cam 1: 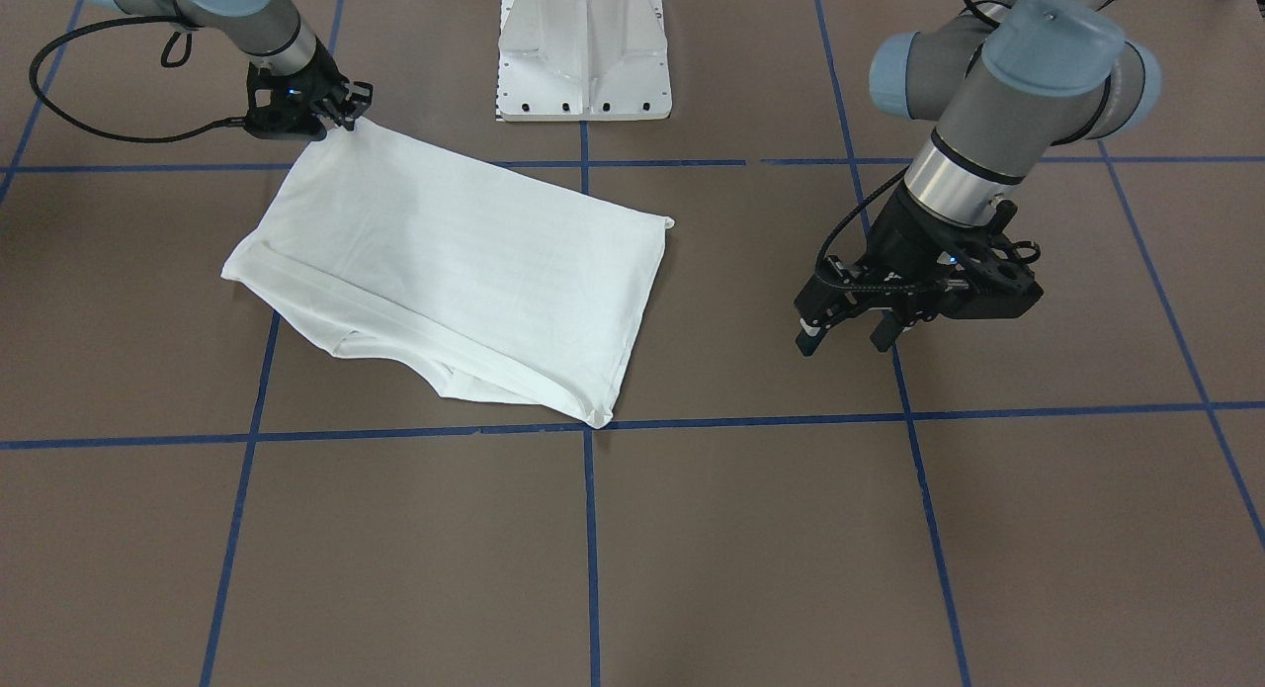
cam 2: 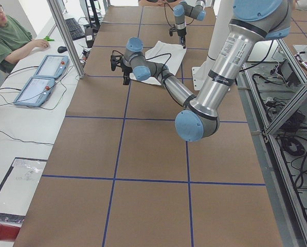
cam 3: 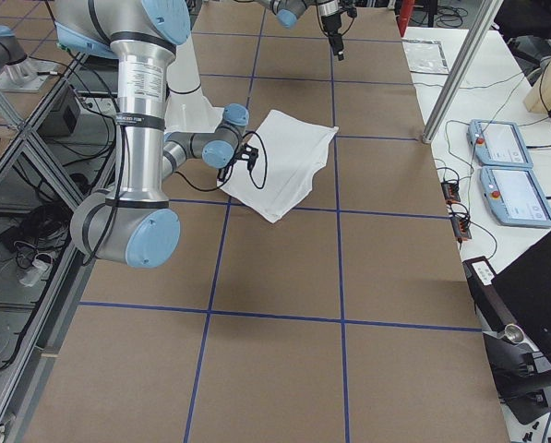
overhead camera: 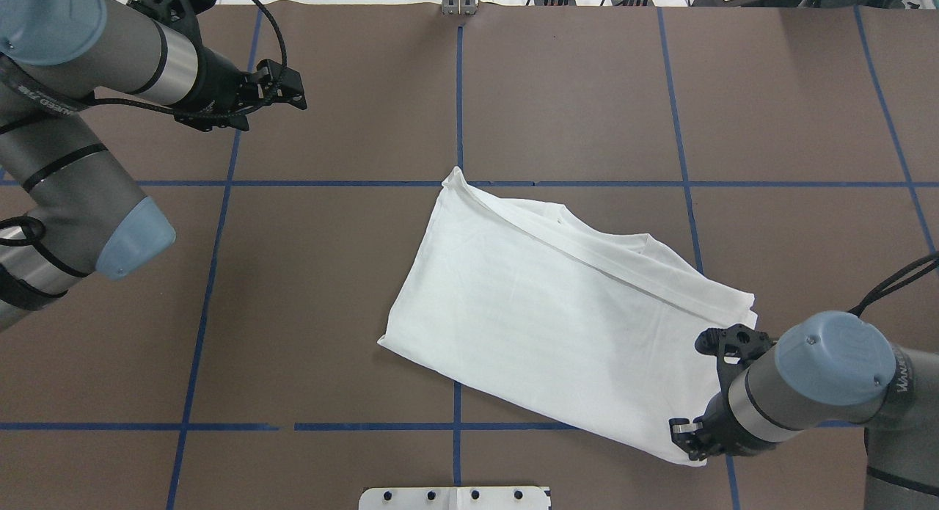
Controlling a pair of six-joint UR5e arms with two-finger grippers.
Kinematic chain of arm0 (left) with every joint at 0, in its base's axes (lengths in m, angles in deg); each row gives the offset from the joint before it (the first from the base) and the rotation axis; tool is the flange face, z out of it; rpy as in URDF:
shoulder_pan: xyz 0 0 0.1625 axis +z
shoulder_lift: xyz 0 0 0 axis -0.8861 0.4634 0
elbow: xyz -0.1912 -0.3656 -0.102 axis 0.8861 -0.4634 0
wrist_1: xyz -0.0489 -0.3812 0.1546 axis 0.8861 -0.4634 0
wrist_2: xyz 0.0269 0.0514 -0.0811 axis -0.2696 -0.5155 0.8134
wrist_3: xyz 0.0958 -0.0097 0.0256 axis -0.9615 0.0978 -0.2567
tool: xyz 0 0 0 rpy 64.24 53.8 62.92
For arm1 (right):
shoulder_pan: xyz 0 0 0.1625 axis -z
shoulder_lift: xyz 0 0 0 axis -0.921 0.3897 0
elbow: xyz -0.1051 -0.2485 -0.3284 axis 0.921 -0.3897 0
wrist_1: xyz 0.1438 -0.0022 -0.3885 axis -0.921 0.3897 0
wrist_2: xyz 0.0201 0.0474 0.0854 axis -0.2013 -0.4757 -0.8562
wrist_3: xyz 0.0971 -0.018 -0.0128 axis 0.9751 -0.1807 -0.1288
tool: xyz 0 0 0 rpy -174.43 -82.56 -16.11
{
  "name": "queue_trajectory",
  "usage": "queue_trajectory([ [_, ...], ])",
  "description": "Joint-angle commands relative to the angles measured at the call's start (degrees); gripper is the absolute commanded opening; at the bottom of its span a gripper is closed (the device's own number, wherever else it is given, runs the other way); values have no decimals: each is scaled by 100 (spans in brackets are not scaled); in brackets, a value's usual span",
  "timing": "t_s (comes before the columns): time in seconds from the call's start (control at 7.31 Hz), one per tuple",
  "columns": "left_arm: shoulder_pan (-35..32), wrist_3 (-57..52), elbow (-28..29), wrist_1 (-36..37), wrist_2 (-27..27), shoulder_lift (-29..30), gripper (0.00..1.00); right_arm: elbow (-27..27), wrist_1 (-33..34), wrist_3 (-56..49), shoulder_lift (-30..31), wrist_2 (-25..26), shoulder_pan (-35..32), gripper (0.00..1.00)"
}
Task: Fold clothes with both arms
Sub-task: 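Drag the folded shirt with the right gripper toward the robot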
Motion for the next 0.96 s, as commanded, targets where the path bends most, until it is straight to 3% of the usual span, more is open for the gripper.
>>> queue_trajectory([
  [0.0, 3, -9, 6, 0, 0, -3, 100, 335, -3, 446, 112, -17, 762, 0],
  [0.14, 3, -9, 6, 0, 9, -3, 100, 372, -3, 482, 112, -8, 895, 0],
  [0.27, 3, -9, 6, 0, 17, -3, 100, 381, -3, 491, 104, 18, 931, 99],
  [0.55, 73, 52, -64, 0, 87, 14, 100, 634, -65, 1033, -1, 45, 495, 100],
  [0.82, 703, 628, -178, -18, 299, 23, 100, 697, -65, 1054, -639, 1, -575, 100],
])
